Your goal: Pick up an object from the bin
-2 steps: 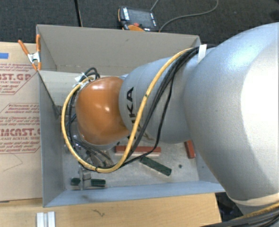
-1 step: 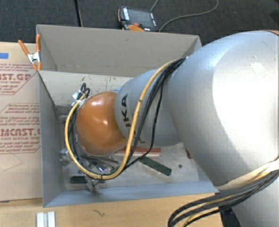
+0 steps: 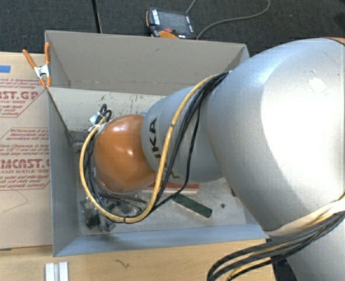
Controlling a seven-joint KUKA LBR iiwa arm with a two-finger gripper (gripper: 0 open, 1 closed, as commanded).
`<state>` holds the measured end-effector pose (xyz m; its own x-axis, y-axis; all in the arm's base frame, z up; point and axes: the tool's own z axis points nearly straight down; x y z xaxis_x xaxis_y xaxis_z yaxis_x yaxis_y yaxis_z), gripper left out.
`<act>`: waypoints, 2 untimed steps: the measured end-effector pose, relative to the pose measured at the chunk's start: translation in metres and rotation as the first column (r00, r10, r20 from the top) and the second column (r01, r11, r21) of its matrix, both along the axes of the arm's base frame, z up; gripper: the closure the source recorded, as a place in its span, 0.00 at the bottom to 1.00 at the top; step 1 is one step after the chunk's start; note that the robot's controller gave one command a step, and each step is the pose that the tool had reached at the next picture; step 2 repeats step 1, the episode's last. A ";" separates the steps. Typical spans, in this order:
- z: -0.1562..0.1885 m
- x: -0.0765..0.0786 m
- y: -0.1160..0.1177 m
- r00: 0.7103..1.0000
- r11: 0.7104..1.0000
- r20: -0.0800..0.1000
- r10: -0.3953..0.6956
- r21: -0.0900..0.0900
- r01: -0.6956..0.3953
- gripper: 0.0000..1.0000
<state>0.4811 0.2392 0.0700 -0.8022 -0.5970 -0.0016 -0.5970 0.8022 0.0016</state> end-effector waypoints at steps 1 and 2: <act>0.195 0.000 -0.009 1.000 1.000 0.010 -0.018 0.003 0.018 1.00; 0.195 0.000 -0.009 1.000 1.000 0.010 -0.018 0.003 0.018 1.00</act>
Offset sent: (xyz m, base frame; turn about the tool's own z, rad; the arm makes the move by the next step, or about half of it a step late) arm -0.0016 -0.0107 0.1910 0.0178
